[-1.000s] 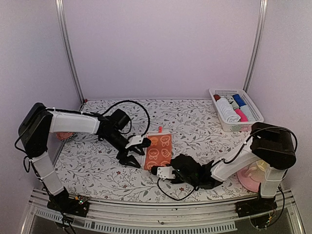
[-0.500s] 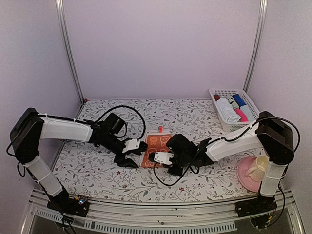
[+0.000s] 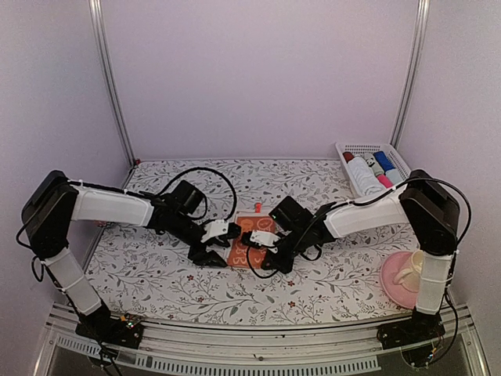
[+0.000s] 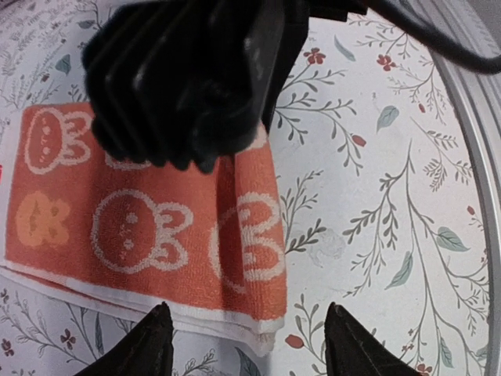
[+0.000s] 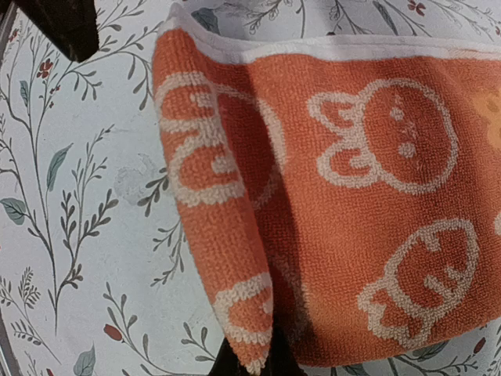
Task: Roll the towels
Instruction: Roll the towel at the center of the board.
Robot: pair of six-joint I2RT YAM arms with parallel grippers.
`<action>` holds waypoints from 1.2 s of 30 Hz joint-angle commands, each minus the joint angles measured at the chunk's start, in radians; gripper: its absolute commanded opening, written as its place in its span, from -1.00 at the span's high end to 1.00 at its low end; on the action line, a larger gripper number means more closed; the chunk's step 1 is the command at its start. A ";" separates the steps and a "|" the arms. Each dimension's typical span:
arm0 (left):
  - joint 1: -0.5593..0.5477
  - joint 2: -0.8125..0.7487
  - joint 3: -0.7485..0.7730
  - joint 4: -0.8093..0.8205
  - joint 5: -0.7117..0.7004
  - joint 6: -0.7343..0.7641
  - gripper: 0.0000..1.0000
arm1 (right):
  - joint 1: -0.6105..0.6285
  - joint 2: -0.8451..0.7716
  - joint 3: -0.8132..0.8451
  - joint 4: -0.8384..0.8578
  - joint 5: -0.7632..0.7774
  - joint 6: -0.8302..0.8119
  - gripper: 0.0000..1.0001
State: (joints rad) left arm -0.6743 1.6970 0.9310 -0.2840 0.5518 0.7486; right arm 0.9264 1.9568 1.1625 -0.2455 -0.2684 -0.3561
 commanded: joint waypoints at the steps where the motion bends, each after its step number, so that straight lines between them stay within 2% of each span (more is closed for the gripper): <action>1: -0.008 0.021 0.034 -0.021 0.049 -0.019 -0.32 | -0.032 0.060 0.034 -0.093 -0.101 0.037 0.95; 4: -0.007 0.044 0.060 -0.043 0.055 -0.028 -0.22 | -0.048 0.080 0.039 -0.113 -0.134 0.044 0.95; 8: -0.004 0.082 0.095 -0.074 0.070 -0.037 0.02 | -0.060 0.100 0.074 -0.131 -0.171 0.048 0.94; 13: -0.002 0.116 0.122 -0.087 0.057 -0.054 0.38 | -0.081 0.122 0.087 -0.143 -0.185 0.058 0.94; 16: -0.001 0.141 0.139 -0.082 0.019 -0.080 0.69 | -0.087 0.131 0.094 -0.153 -0.190 0.062 0.93; 22: 0.004 0.185 0.166 -0.074 -0.045 -0.132 0.76 | -0.102 0.135 0.100 -0.163 -0.190 0.071 0.90; 29: 0.005 0.234 0.205 -0.097 -0.089 -0.164 0.74 | -0.115 0.121 0.102 -0.176 -0.178 0.084 0.72; 36: 0.004 0.300 0.233 -0.142 -0.119 -0.171 0.73 | -0.119 0.063 0.089 -0.170 -0.150 0.092 0.24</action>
State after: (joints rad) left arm -0.6712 1.9236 1.1515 -0.3634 0.4984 0.6006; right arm 0.8154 2.0338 1.2697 -0.3744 -0.5056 -0.2493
